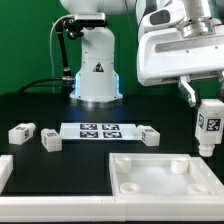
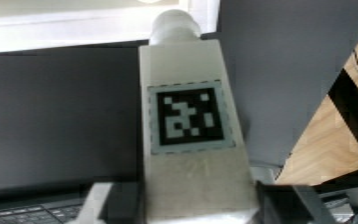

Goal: Assemble square table

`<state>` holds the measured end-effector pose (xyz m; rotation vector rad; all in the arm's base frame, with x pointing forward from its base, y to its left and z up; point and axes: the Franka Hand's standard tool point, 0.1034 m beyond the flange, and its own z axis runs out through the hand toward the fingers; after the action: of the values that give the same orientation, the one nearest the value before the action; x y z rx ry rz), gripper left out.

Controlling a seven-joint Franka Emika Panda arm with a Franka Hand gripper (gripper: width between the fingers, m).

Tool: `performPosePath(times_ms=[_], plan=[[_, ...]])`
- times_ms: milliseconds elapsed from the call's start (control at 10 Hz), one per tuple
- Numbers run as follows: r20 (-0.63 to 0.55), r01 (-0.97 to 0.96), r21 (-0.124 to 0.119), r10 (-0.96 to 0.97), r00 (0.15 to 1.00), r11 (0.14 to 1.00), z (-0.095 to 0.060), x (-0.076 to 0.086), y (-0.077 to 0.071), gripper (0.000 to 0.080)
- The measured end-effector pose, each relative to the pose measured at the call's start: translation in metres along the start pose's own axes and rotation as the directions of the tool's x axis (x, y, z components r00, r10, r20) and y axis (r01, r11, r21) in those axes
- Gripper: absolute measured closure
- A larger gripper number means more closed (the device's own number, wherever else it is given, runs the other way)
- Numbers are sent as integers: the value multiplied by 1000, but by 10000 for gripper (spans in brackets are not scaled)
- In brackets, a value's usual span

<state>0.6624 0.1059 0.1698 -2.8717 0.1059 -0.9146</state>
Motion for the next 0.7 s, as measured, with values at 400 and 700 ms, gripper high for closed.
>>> performPosePath(times_ms=[400,700], plan=[[-22,34,-15,-34,999,999,31,-8,12,508],[-7,14,-14,-14,1000,1000,38,-19,7,508]])
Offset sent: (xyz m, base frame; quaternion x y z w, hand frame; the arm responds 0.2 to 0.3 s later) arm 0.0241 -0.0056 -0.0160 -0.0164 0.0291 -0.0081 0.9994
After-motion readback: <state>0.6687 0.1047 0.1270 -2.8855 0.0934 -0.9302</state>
